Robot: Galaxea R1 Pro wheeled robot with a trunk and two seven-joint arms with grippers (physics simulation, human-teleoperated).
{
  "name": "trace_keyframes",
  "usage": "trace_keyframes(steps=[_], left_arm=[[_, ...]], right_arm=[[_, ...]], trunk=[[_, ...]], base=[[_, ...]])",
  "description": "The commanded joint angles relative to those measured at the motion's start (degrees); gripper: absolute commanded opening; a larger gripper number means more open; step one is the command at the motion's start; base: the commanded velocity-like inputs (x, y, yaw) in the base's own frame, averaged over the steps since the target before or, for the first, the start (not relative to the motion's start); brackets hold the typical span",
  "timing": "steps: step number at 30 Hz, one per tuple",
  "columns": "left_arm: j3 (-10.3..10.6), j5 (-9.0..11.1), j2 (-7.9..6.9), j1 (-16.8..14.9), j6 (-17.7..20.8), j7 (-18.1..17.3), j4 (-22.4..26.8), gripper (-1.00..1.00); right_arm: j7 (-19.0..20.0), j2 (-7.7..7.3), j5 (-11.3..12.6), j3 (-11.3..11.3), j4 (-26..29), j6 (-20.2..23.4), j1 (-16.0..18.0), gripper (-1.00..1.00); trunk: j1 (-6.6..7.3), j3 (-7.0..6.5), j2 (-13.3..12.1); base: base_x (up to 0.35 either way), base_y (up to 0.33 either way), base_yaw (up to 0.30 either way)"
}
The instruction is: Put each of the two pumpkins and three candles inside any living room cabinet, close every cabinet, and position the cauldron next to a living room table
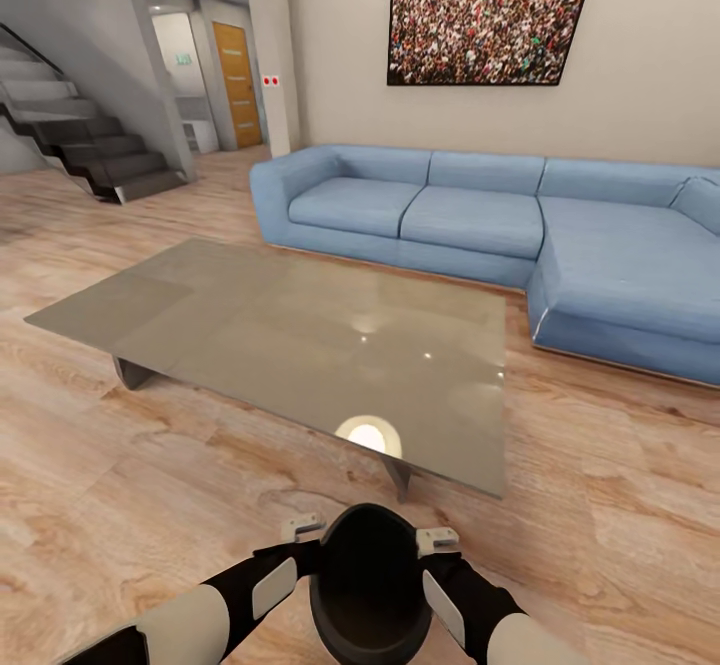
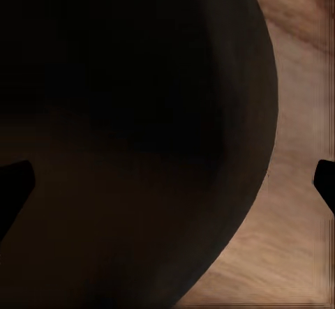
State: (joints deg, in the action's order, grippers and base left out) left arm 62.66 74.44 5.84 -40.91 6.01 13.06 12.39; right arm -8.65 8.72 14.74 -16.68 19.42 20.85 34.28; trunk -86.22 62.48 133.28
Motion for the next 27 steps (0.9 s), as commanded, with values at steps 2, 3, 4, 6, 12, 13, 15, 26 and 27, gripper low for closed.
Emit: trace_keyframes(steps=[2,3,4,6,12,13,15,26,27], left_arm=[[0.0,0.0,-0.12,0.0,0.3,0.0,0.0,1.00],[0.0,0.0,-0.15,0.0,0.4,0.0,0.0,1.00],[-0.1,-0.1,-0.24,0.0,0.5,0.0,0.0,1.00],[-0.1,-0.2,-0.33,-0.1,1.0,0.1,0.2,1.00],[-0.1,-0.2,-0.29,-0.1,1.5,0.0,0.6,1.00],[-0.2,-0.2,-0.28,-0.1,1.5,0.0,0.7,1.00],[-0.2,-0.2,-0.26,-0.2,1.6,0.1,0.7,1.00],[-0.1,-0.2,-0.13,-0.3,1.7,0.1,1.2,1.00],[-0.1,-0.2,-0.04,-0.2,1.7,0.1,1.3,1.00]], right_arm=[[0.0,-0.26,0.0,0.0,0.0,0.1,0.0,1.00],[0.0,-0.32,0.0,0.0,0.0,0.2,0.0,1.00],[0.0,-0.40,0.0,0.0,0.0,0.2,0.0,1.00],[0.2,-0.52,0.0,0.1,0.0,0.3,0.0,1.00],[0.3,-0.56,0.2,0.1,0.4,0.4,0.1,1.00],[0.3,-0.58,0.2,0.1,0.5,0.4,0.1,1.00],[0.3,-0.61,0.2,0.1,0.5,0.5,0.1,1.00],[3.4,-1.71,0.0,0.2,1.4,3.8,0.1,1.00],[3.9,-1.80,0.0,0.2,1.5,4.0,0.1,1.00]], trunk=[[0.44,-0.36,-0.8],[0.66,-0.54,-1.2],[0.88,-0.72,-1.6],[1.32,-1.08,-2.4],[2.64,-2.16,-4.8],[2.86,-2.34,-5.2],[3.30,-2.70,-6.0],[5.72,-4.67,-10.4],[5.94,-4.85,-10.8]], base=[[0.000,0.000,0.000],[0.000,0.000,0.000],[0.000,0.000,0.000],[0.000,0.000,0.000],[0.000,0.000,0.000],[0.000,0.000,0.000],[0.000,0.000,0.000],[0.000,0.000,0.000],[0.000,0.000,0.000]])
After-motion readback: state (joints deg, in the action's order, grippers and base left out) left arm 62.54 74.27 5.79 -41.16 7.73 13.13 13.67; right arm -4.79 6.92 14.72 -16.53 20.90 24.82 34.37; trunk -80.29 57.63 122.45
